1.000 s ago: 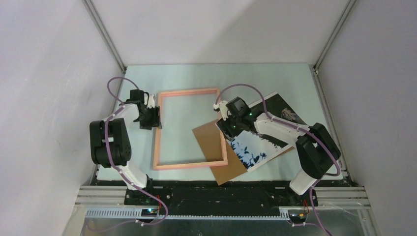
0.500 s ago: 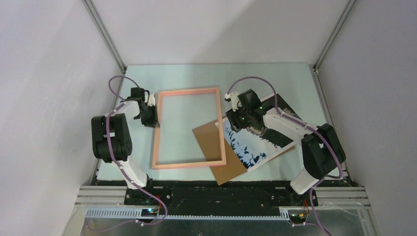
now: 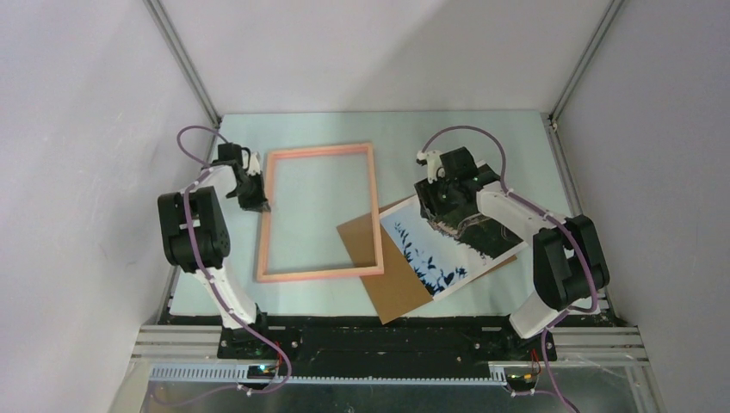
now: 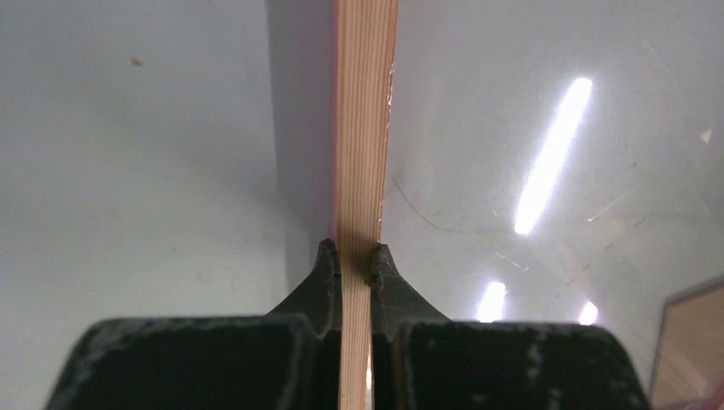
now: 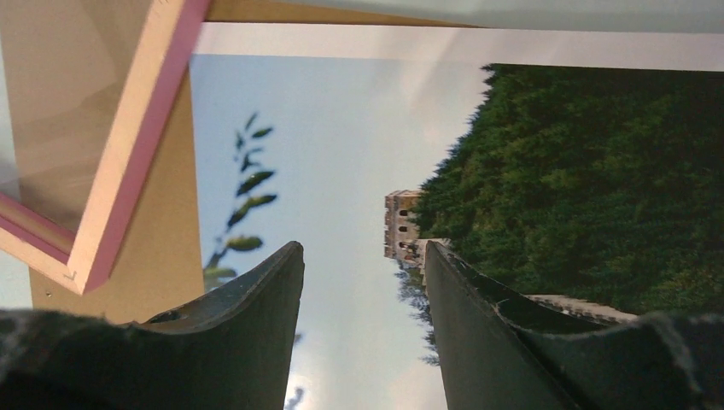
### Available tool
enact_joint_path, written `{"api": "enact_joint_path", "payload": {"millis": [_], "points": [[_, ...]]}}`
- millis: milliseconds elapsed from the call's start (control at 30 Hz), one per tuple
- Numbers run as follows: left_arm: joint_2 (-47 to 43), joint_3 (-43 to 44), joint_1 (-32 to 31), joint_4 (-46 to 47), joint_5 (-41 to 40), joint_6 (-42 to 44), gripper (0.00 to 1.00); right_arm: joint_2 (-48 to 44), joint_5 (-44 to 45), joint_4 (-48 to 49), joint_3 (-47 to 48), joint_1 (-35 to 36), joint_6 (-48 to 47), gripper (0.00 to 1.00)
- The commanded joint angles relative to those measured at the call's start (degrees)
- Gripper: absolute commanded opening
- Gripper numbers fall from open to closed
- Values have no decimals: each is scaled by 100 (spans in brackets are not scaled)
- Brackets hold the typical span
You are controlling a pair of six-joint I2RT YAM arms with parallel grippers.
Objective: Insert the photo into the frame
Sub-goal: Move the photo frame to the center of the board.
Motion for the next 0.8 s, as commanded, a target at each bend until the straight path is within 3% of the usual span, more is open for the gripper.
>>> {"api": "enact_joint_path", "payload": {"millis": [0, 400, 500, 600, 767], "points": [[166, 451, 196, 163, -122, -113, 0, -86, -89, 27, -10, -206, -118, 59], [605, 1212, 209, -113, -760, 741, 0, -446, -66, -22, -329, -513, -264, 59], [659, 1329, 208, -151, -923, 818, 8, -477, -77, -80, -372, -591, -289, 59], [595, 1293, 214, -168, -876, 772, 39, -568, -100, -66, -463, -651, -292, 59], [192, 1164, 217, -172, -704, 647, 76, -679, -108, -114, -526, -753, -313, 60]]}}
